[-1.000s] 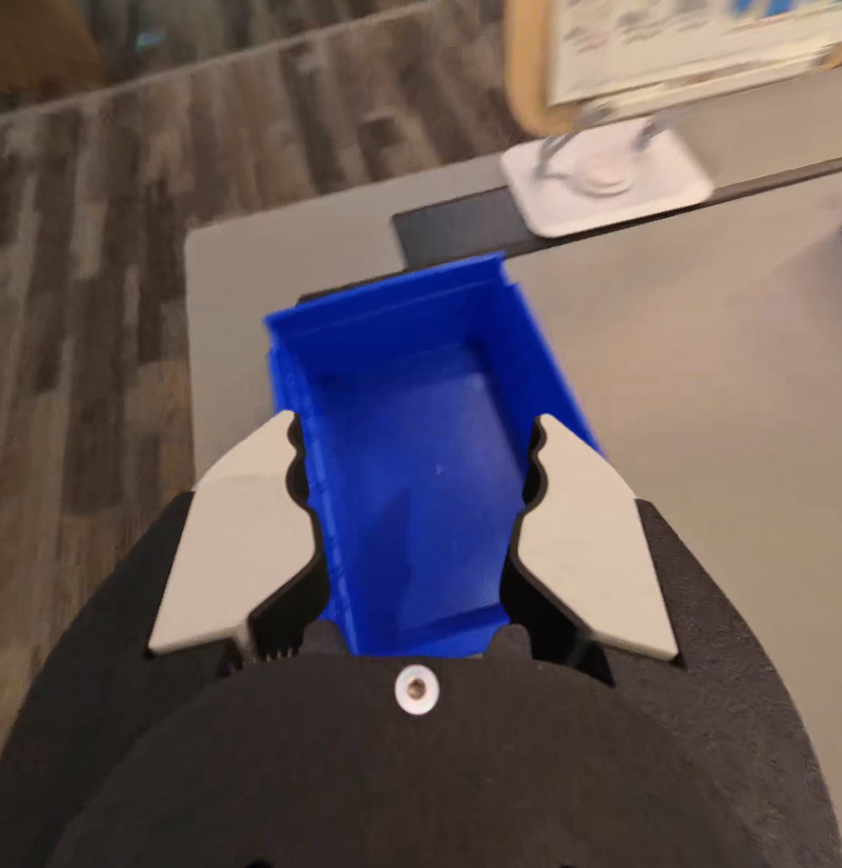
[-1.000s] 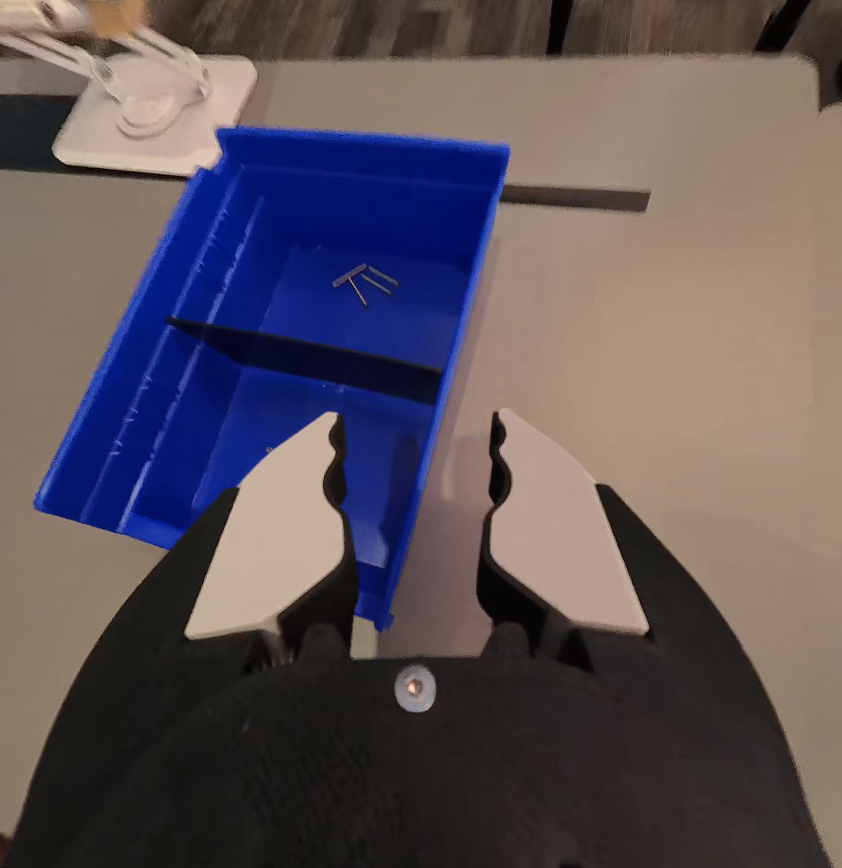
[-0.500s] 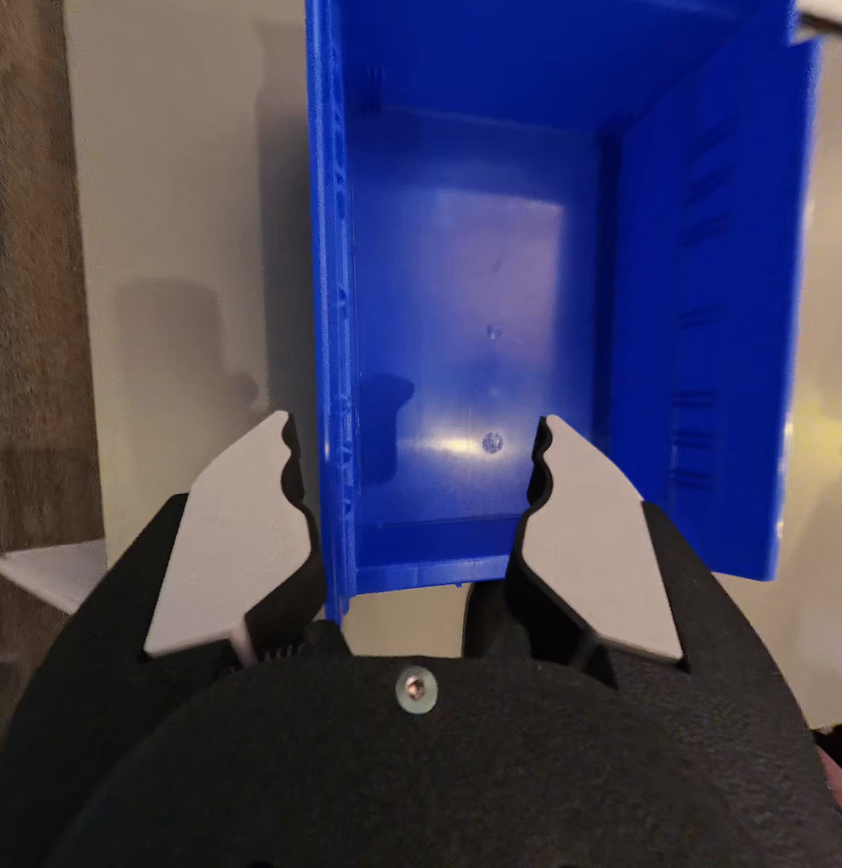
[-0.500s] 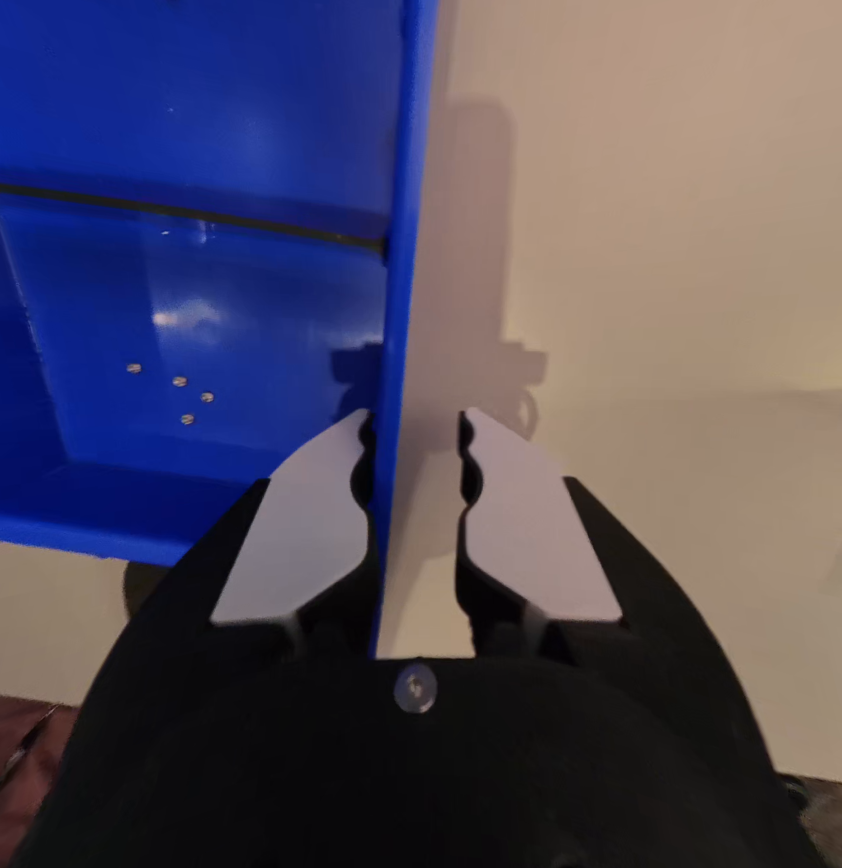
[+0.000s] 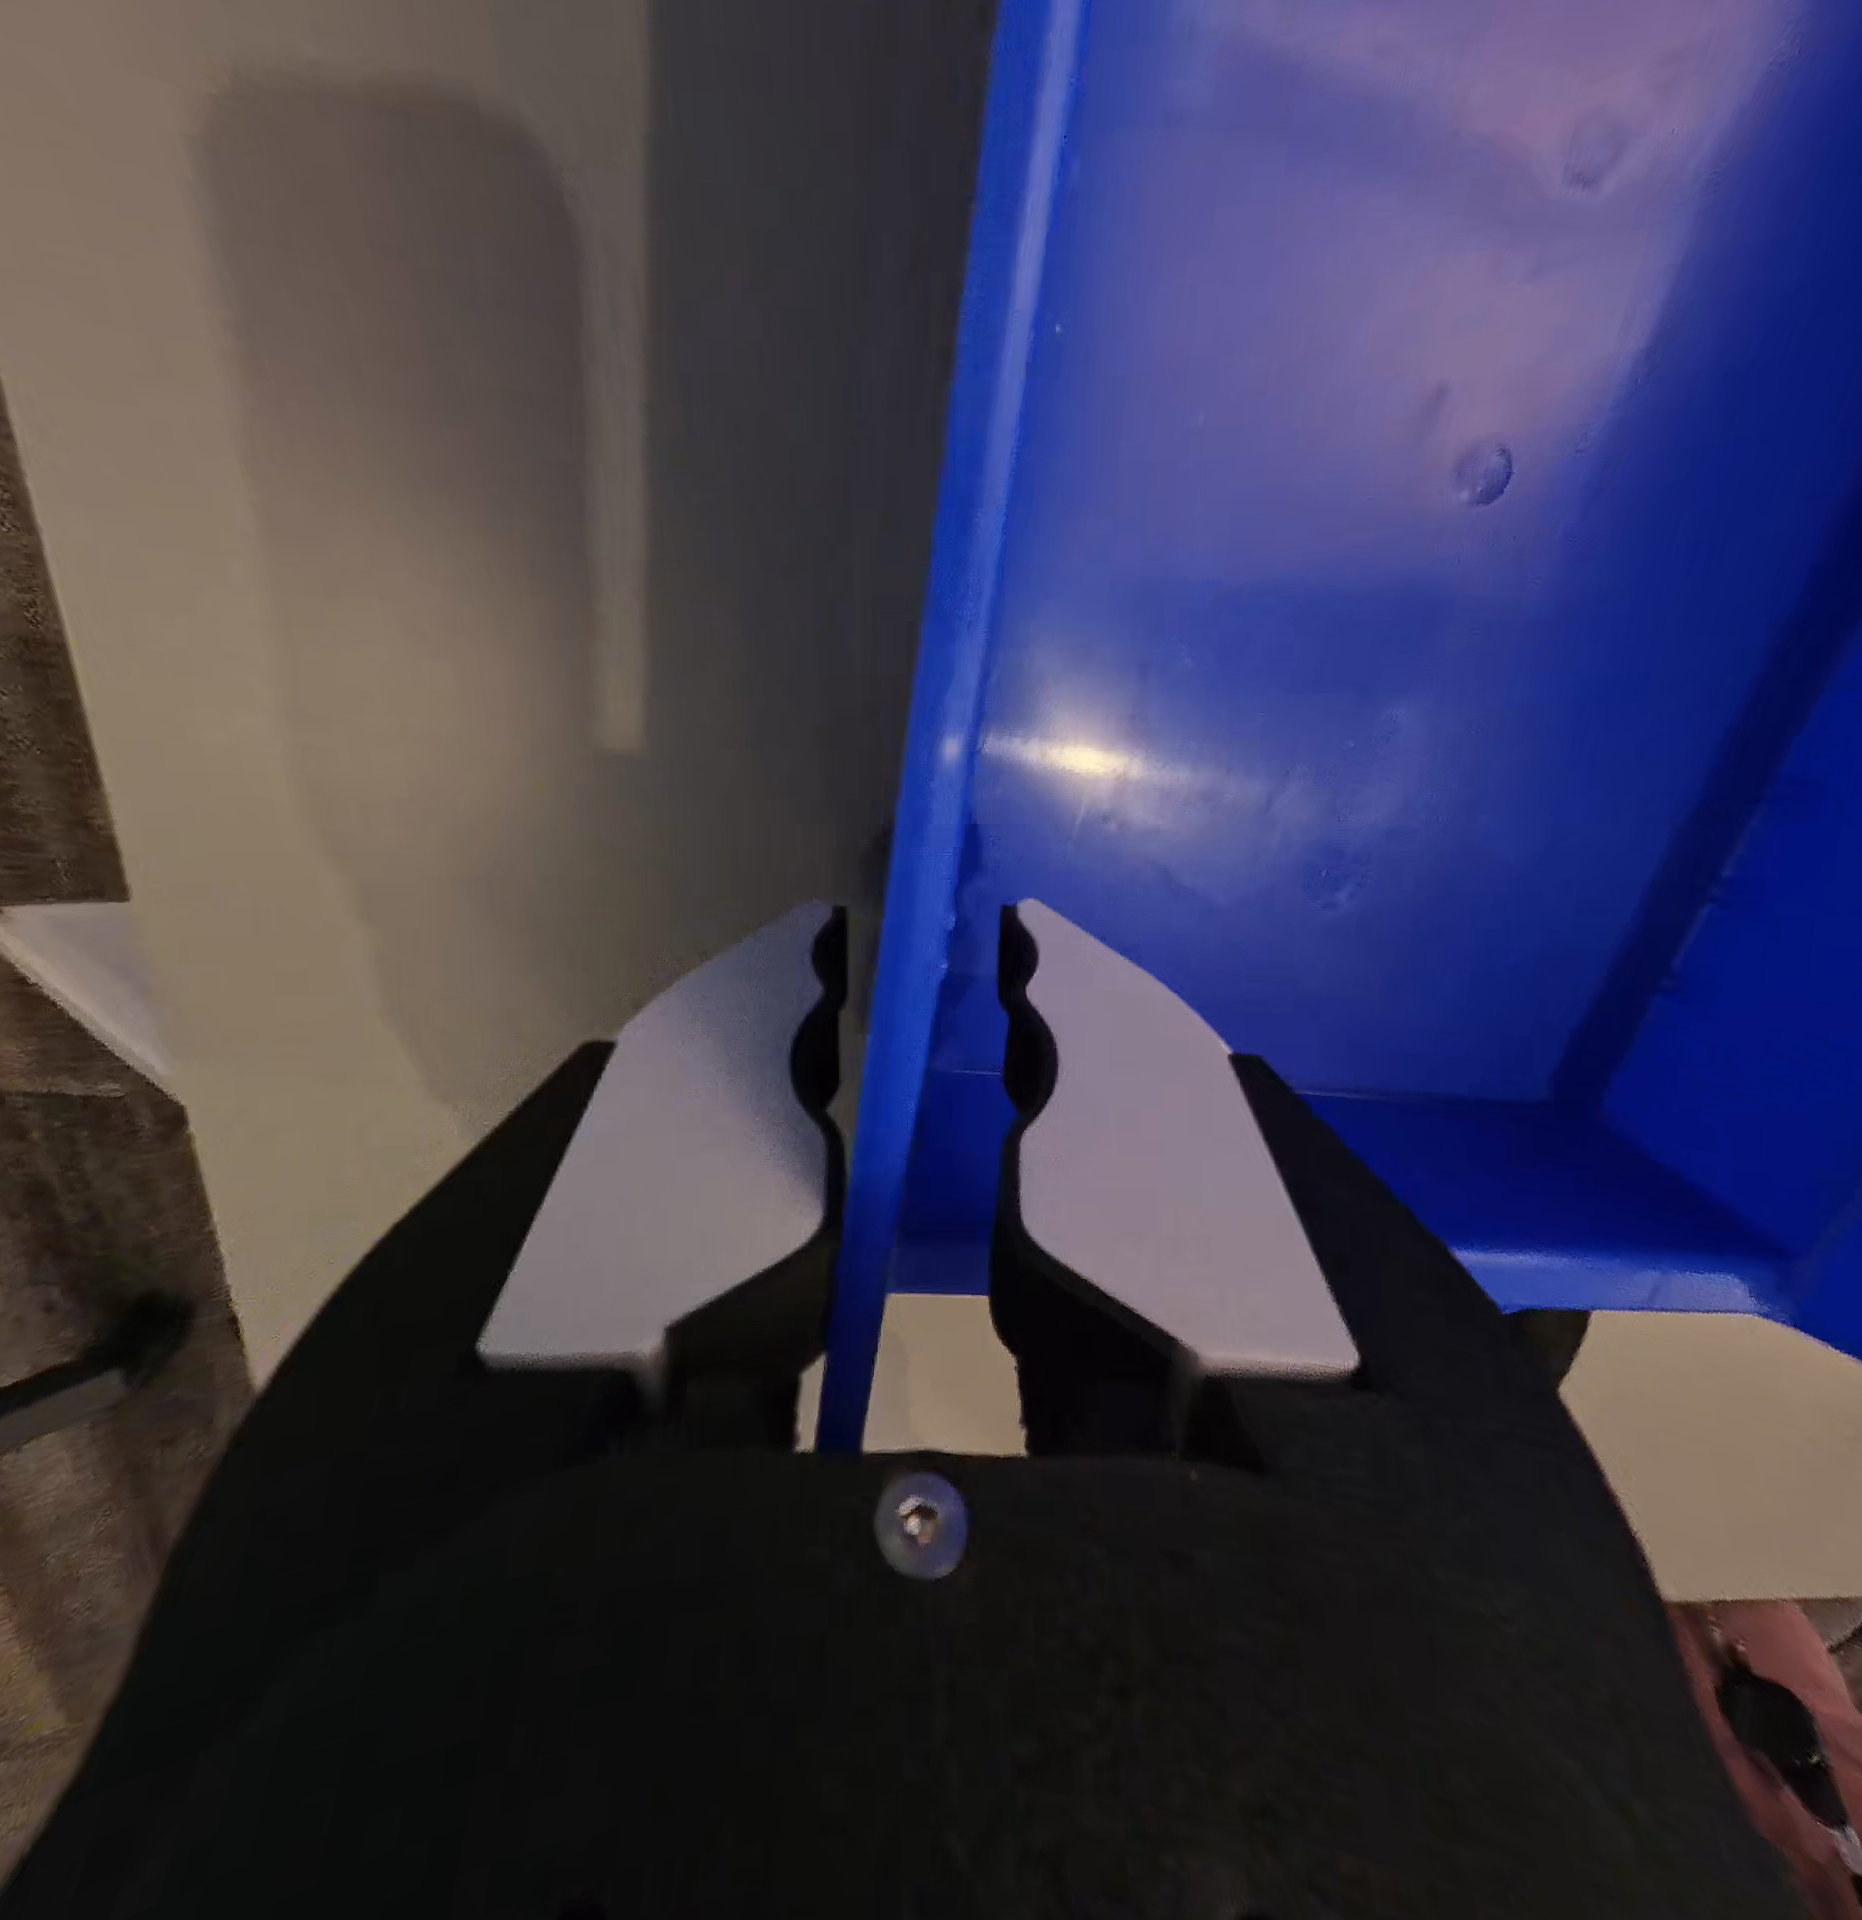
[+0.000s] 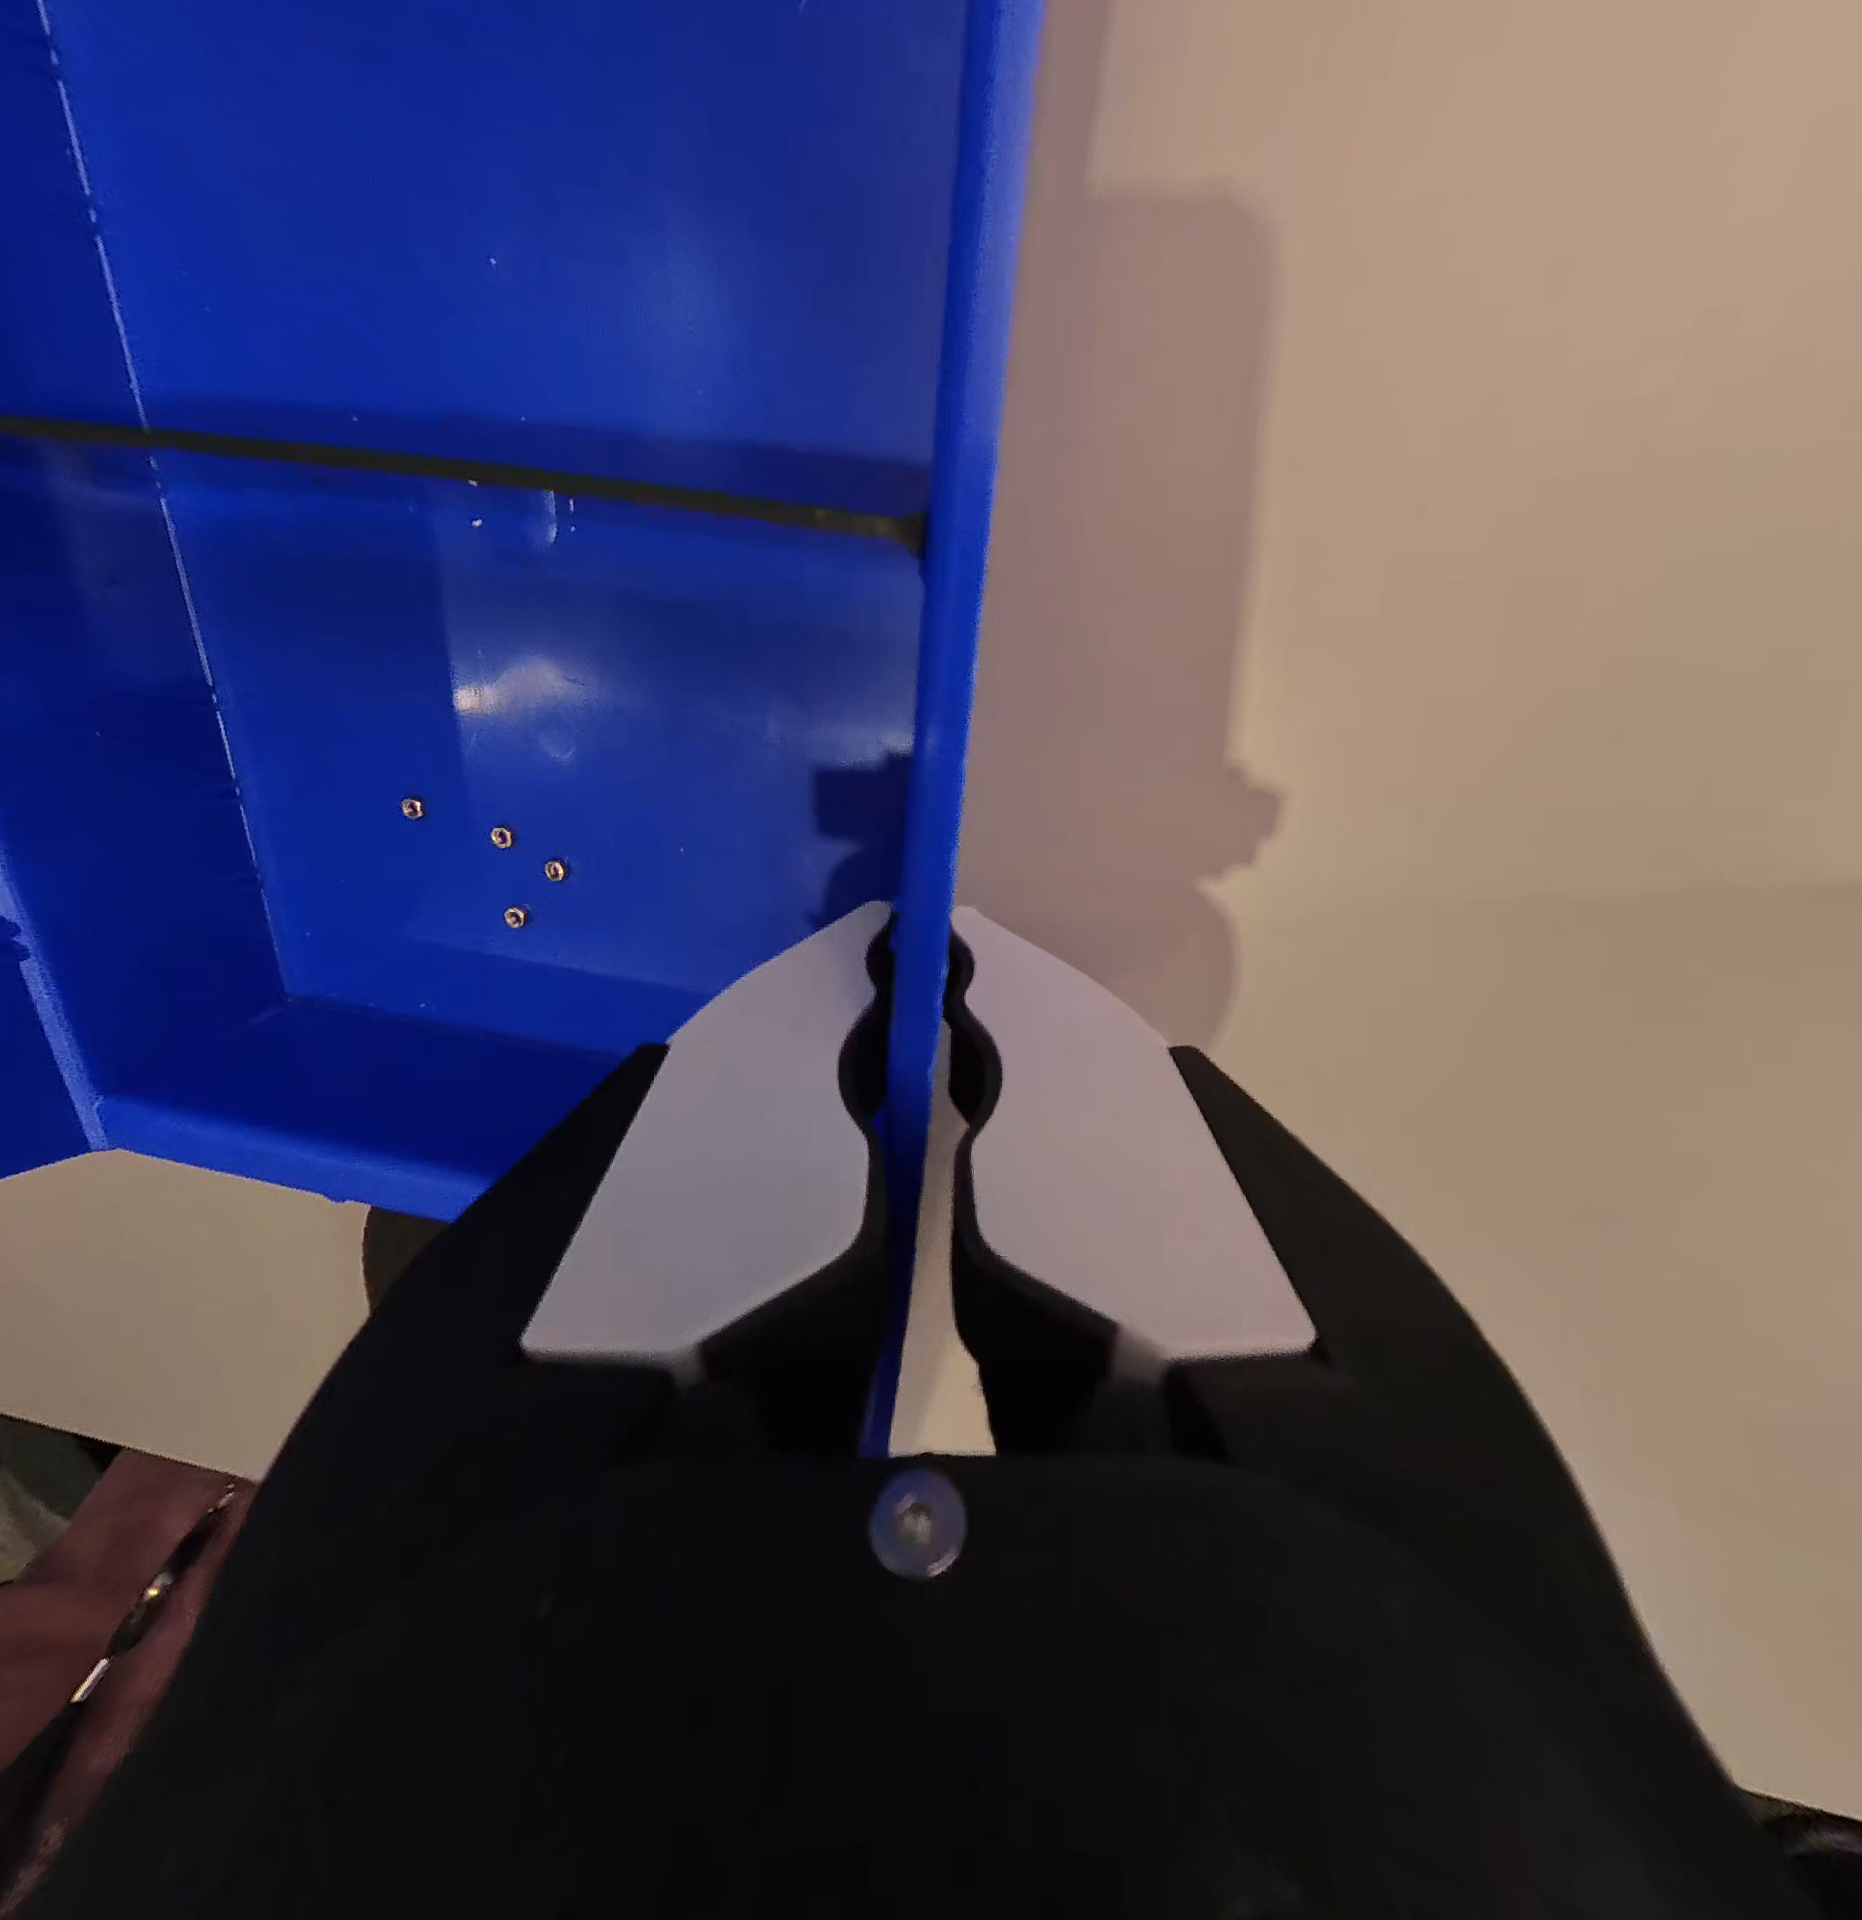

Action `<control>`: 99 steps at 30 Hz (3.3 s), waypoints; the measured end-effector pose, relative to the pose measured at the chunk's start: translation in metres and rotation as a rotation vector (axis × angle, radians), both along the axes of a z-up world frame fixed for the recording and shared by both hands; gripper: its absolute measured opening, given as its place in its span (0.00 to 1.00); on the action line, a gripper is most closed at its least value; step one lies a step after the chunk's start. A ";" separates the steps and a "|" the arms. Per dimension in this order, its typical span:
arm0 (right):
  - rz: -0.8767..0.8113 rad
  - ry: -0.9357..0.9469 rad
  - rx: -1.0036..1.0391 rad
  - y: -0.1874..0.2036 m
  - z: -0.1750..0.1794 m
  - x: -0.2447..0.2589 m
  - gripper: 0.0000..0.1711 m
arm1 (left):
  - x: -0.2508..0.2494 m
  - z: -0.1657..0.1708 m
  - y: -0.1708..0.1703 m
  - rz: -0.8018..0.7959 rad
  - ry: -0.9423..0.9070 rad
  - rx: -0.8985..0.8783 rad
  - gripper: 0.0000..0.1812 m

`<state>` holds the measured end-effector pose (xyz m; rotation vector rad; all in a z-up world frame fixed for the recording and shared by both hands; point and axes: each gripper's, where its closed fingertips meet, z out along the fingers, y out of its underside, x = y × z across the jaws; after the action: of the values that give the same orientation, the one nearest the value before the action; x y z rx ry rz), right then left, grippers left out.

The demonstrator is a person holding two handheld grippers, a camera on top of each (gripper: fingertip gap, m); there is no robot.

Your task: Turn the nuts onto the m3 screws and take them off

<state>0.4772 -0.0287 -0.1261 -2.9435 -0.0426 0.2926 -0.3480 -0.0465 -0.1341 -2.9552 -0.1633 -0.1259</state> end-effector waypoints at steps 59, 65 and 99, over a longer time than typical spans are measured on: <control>0.194 -0.025 -0.088 0.004 -0.007 -0.117 0.03 | 0.179 0.123 -0.052 -0.346 -0.357 0.586 0.27; 0.223 0.005 -0.089 0.005 0.003 -0.116 0.03 | 0.157 0.117 -0.076 -0.348 -0.318 0.585 0.27; 0.742 0.103 0.018 0.038 0.145 -0.549 0.03 | 0.059 0.088 -0.240 -0.074 -0.299 0.675 0.29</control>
<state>-0.0720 0.0090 0.0192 -2.7603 -1.1164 0.5290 -0.2886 -0.2868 -0.0457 -2.2561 -0.0365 -0.5204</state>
